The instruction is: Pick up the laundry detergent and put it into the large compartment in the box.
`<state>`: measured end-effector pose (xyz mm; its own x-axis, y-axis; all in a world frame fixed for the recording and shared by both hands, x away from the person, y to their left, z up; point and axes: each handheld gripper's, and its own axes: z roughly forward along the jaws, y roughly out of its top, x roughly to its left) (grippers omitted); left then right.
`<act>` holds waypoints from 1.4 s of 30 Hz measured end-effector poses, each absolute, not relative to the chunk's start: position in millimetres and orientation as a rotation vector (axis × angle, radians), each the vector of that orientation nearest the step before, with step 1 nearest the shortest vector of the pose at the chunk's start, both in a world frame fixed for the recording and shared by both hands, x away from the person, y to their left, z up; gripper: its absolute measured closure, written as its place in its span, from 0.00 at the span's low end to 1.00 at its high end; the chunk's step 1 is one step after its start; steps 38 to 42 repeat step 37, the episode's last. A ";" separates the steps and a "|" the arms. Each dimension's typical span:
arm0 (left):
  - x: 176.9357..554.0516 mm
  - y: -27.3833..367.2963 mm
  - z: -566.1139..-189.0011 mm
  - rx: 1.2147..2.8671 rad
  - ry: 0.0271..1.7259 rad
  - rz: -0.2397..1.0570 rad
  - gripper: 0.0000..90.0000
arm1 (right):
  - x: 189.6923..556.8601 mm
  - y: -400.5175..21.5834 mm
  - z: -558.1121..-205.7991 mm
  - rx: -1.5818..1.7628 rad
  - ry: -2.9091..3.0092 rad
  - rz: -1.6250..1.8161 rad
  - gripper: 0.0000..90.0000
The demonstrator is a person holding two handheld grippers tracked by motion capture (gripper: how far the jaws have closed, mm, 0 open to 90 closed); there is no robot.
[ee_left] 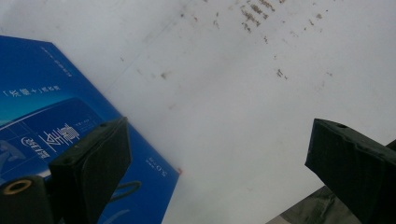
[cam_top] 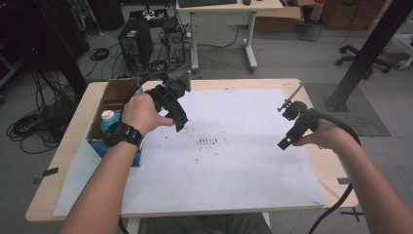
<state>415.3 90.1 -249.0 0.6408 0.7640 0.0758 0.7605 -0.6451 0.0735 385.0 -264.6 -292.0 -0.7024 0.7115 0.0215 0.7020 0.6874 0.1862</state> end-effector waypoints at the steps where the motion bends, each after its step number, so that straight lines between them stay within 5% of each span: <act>1: 415.2 90.1 -249.0 2.814 1.309 0.155 0.08 | 384.8 -264.9 -291.4 1.186 2.837 0.282 0.14; 42: 412.1 93.2 -252.3 2.801 1.313 0.134 0.08 | 382.8 -262.5 -291.8 1.187 2.836 0.279 0.14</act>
